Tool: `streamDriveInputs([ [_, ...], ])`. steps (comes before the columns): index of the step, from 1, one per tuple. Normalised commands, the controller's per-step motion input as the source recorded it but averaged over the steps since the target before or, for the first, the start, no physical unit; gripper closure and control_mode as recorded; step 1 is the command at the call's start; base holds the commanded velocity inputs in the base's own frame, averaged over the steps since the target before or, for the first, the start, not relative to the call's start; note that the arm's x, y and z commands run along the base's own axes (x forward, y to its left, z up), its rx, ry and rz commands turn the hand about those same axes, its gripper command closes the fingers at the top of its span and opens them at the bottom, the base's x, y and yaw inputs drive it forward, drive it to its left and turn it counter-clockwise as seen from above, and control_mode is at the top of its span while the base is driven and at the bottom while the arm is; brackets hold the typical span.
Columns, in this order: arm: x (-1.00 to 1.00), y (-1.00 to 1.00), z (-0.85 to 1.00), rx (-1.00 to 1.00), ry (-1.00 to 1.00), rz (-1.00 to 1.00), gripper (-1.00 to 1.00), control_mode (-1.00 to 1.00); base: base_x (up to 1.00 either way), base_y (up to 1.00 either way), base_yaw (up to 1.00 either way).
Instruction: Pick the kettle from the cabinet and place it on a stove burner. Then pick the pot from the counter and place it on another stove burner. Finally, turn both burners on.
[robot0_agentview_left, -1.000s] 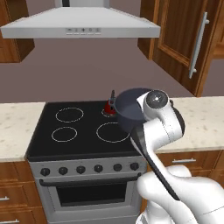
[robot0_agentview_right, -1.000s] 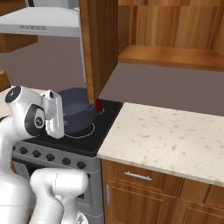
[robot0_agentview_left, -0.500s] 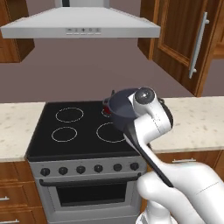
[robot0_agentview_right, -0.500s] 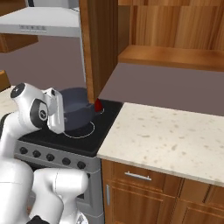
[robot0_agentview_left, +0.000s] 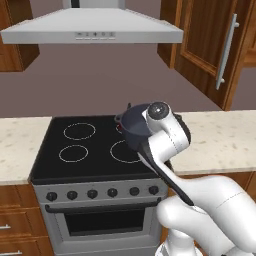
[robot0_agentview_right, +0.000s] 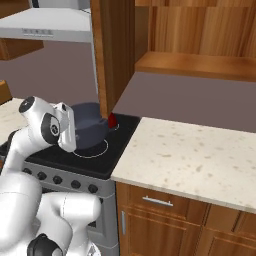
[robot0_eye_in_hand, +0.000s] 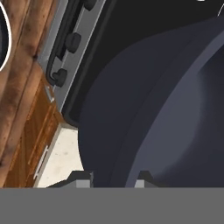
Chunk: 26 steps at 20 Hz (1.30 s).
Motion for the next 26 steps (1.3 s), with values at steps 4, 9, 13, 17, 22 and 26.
streamDriveInputs([
  [4,0.17,0.05,-0.20,0.00,0.00,0.01,1.00,-1.00,0.00,0.00,0.00],
  [9,0.14,0.09,-0.25,0.00,0.00,0.02,1.00,-1.00,0.00,0.00,0.00],
  [13,0.12,0.09,-0.22,0.00,0.00,0.02,1.00,-1.00,0.00,0.00,0.00],
  [17,0.14,0.08,-0.17,0.00,0.00,0.01,1.00,-1.00,0.00,0.00,0.00],
  [22,0.15,0.11,-0.17,0.00,0.02,0.01,1.00,-1.00,0.00,0.00,0.00],
  [26,0.12,0.10,-0.15,0.00,0.03,0.01,1.00,-1.00,0.00,0.00,0.00],
])
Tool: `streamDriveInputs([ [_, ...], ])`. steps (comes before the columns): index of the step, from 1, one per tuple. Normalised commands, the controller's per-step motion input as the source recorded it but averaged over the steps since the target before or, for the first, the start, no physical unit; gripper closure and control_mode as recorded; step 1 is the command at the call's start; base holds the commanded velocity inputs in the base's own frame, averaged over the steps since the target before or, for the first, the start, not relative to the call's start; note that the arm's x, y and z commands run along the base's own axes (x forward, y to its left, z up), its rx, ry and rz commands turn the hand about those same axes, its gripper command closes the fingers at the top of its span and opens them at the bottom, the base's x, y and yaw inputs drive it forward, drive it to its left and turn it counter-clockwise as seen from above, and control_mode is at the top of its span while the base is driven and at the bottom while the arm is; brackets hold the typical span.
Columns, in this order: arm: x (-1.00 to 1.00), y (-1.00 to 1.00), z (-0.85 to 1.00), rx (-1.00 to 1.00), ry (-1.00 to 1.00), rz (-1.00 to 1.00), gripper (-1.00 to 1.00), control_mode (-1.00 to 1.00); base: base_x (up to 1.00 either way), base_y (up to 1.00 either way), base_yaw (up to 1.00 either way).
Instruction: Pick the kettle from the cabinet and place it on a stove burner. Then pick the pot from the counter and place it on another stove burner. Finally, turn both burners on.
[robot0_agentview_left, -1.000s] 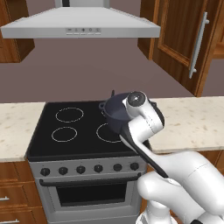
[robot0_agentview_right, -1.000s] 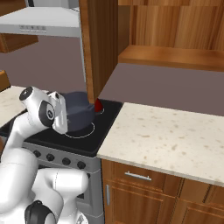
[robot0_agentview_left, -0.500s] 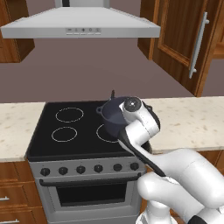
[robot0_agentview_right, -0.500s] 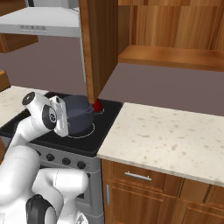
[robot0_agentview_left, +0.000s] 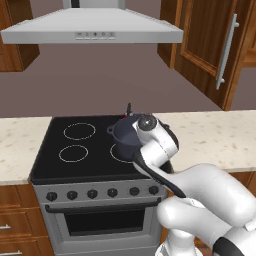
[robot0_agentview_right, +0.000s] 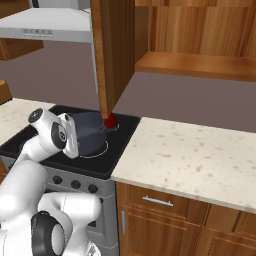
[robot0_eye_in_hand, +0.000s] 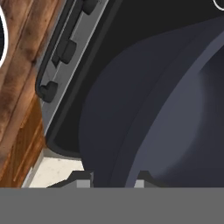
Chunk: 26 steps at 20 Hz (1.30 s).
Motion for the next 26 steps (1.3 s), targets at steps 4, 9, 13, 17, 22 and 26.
streamDriveInputs([
  [4,0.10,0.07,-0.12,0.00,0.03,0.01,1.00,-1.00,0.00,0.00,0.00],
  [9,0.12,0.01,-0.12,0.00,0.04,0.01,1.00,-1.00,0.00,0.00,0.00],
  [13,0.15,0.02,-0.16,0.00,0.02,0.01,1.00,-1.00,0.00,0.00,0.00],
  [17,0.15,0.03,-0.15,0.00,0.01,0.01,1.00,-1.00,0.00,0.00,0.00],
  [22,0.16,0.01,-0.14,0.00,0.00,0.00,1.00,-1.00,0.00,0.00,0.00],
  [26,0.14,0.00,-0.13,0.00,0.00,0.00,1.00,-1.00,0.00,0.00,0.00],
])
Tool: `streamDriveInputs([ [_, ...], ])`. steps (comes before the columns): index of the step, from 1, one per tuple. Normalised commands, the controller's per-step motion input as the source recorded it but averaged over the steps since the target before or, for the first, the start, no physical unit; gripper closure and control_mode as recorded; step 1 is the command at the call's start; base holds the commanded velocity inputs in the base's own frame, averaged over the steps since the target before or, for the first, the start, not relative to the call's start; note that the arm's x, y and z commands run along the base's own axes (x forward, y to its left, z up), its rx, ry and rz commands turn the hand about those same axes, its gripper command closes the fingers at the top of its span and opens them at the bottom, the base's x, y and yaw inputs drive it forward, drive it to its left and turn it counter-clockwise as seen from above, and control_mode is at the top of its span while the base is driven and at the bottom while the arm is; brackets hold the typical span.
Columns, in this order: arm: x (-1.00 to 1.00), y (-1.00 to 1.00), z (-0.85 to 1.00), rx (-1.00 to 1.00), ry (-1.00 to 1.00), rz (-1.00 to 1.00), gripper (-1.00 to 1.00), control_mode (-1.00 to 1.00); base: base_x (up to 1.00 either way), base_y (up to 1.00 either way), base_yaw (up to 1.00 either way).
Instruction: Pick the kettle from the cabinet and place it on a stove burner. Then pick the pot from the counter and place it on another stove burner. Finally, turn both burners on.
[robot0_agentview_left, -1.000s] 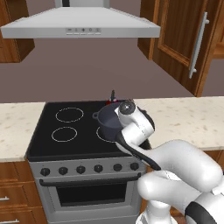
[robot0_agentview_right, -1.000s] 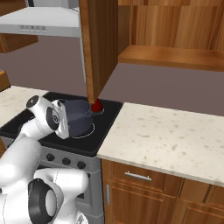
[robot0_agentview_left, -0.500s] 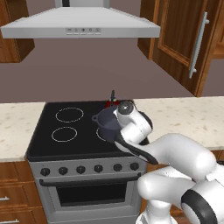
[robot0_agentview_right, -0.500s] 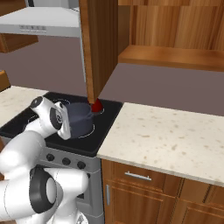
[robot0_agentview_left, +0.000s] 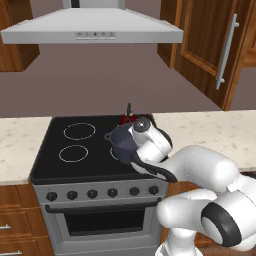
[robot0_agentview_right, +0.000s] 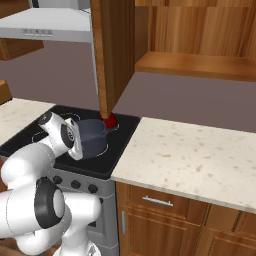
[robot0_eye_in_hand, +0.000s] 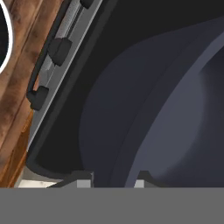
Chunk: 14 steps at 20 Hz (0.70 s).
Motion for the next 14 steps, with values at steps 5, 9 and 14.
streamDriveInputs([
  [5,0.15,0.00,-0.11,0.00,0.00,0.00,1.00,-1.00,0.00,0.00,0.00],
  [9,0.15,0.00,-0.06,0.00,0.02,0.00,1.00,-1.00,0.00,0.00,0.00],
  [14,0.16,0.02,-0.05,0.00,0.03,0.01,1.00,-1.00,0.00,0.00,0.00],
])
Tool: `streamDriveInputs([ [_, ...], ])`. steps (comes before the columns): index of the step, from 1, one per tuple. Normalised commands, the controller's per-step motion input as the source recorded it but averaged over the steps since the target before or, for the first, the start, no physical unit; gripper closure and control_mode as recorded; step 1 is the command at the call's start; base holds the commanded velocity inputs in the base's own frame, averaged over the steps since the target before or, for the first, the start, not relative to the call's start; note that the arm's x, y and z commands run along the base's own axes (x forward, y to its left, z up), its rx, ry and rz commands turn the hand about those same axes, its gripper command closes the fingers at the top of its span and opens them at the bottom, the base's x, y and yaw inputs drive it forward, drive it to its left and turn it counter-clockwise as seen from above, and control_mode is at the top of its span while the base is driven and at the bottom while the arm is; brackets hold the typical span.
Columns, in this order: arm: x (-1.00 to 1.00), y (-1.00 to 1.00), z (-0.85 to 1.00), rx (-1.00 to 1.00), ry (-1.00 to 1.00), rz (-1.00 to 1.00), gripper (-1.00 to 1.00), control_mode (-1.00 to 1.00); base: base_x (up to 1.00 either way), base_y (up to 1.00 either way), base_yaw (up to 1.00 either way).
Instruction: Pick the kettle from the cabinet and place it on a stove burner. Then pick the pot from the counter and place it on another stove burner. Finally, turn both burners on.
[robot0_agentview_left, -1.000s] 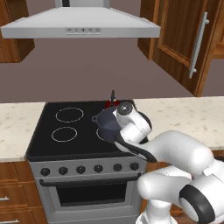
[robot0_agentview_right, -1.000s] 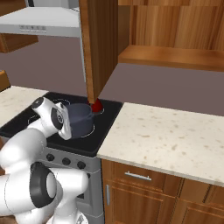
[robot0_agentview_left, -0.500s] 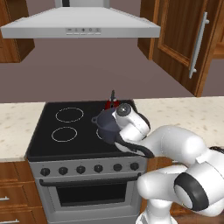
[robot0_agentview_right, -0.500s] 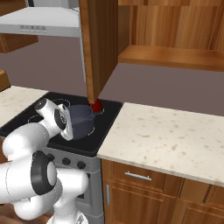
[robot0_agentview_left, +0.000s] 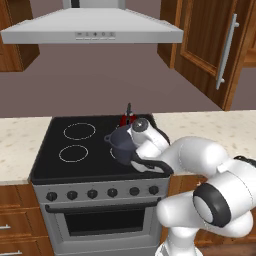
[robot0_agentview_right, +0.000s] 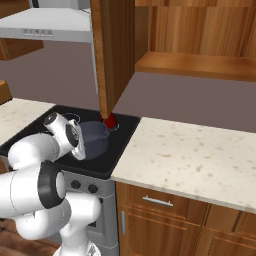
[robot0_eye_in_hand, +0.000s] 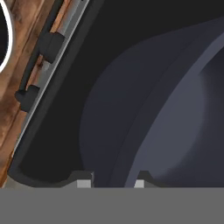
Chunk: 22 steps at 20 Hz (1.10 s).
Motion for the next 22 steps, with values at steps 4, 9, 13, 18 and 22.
streamDriveInputs([
  [4,0.14,0.06,-0.04,0.00,0.04,0.00,1.00,-1.00,0.00,0.00,0.00],
  [9,0.10,0.03,-0.09,0.00,0.04,0.01,1.00,-1.00,0.00,0.00,0.00],
  [13,0.06,0.01,-0.14,0.00,0.00,0.00,1.00,-1.00,0.00,0.00,0.00],
  [18,0.10,0.01,-0.12,0.00,0.01,0.00,1.00,-1.00,0.00,0.00,0.00],
  [22,0.08,0.00,-0.12,0.00,0.00,0.00,1.00,-1.00,0.00,0.00,0.00],
])
